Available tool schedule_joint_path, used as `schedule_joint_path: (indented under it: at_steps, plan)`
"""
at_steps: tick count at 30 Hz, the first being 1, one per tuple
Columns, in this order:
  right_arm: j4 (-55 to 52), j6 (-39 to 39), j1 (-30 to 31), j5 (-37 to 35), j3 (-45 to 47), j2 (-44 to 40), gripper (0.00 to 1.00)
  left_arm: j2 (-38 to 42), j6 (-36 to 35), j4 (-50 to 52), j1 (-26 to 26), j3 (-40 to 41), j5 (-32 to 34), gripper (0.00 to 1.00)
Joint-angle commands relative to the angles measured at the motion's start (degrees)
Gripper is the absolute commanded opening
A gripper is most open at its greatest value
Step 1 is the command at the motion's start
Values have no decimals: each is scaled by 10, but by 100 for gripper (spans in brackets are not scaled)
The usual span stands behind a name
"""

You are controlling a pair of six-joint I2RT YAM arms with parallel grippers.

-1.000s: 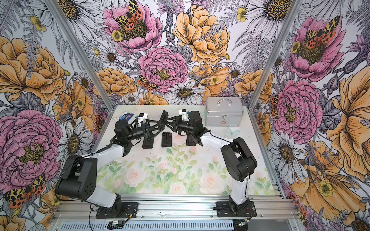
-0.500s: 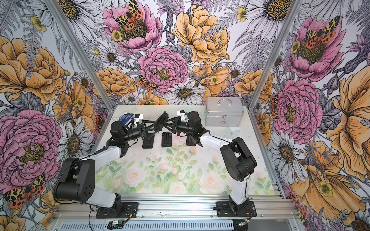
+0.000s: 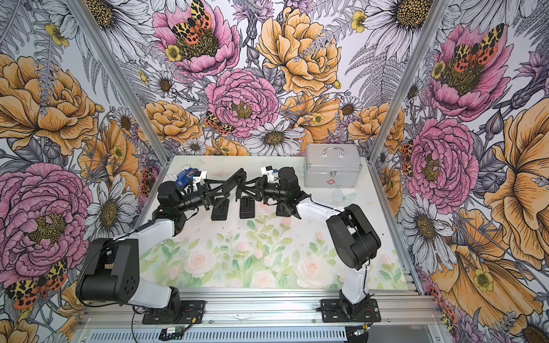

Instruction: Open the phone stand

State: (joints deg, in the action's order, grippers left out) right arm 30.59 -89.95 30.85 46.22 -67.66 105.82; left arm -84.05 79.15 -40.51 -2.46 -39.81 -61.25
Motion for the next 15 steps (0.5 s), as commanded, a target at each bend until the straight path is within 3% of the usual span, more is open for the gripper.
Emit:
schedule_joint_path:
  at_steps: [1,15]
  plan:
    - [-15,-3,-40,-44,3,-29,0,27,-19,-29,46,8,8,47]
    - [-38,8,-36,-35,-20,-21,0,36,-15,-28,62,19,-3,46]
